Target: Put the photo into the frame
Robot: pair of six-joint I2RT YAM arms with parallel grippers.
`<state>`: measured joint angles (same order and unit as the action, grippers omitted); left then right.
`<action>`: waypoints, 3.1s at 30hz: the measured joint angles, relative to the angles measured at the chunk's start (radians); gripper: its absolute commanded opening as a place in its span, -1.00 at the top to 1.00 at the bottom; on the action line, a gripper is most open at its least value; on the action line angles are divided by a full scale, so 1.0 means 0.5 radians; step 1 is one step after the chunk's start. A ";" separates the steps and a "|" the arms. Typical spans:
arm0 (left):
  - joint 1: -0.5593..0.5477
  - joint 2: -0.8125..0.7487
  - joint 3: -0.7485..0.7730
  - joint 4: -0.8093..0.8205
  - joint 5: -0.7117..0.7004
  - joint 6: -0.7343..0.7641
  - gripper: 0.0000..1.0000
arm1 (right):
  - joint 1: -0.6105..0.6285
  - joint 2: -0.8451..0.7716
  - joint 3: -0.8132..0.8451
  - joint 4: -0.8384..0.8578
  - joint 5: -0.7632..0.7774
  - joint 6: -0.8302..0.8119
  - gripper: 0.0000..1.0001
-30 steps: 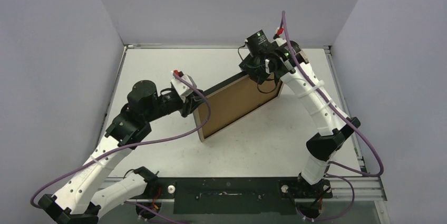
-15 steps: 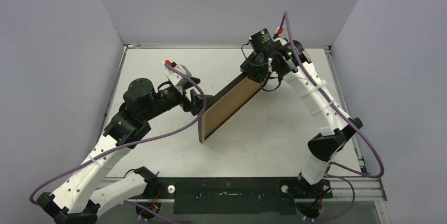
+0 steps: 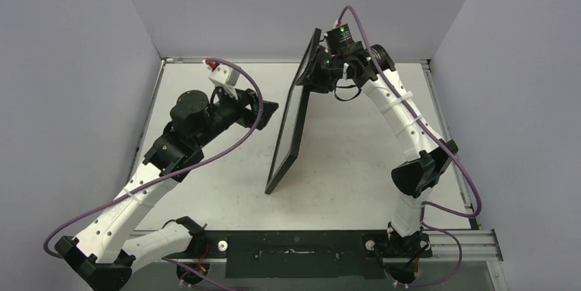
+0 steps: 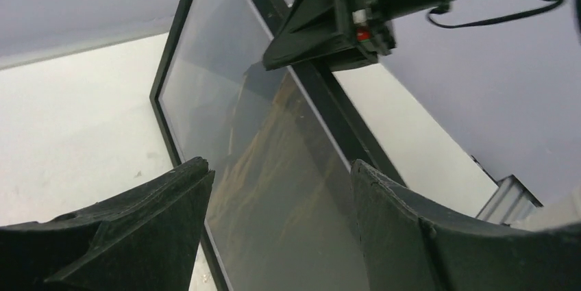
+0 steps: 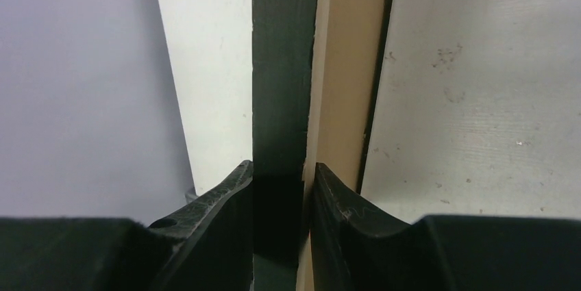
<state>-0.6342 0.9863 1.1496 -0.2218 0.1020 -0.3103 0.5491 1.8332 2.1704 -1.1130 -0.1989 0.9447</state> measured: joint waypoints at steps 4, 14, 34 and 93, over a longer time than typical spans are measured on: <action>0.005 0.100 0.029 -0.125 -0.175 -0.080 -0.43 | -0.048 0.026 -0.037 0.066 -0.219 -0.140 0.98; 0.181 0.360 0.028 -0.410 -0.230 -0.289 -0.43 | -0.496 -0.109 -0.648 0.578 -0.771 -0.234 0.77; 0.673 0.822 -0.219 -0.392 0.072 -0.405 -0.45 | -0.822 -0.109 -1.625 1.364 -1.257 -0.488 0.61; 1.027 1.357 0.550 -0.886 0.010 -0.201 -0.94 | -0.938 -0.724 -1.888 1.189 0.295 -0.658 -0.76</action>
<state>-0.1207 1.6650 1.4246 -0.6647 0.1070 -0.4107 0.0799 1.4712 1.2263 -0.5182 -0.0513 0.6159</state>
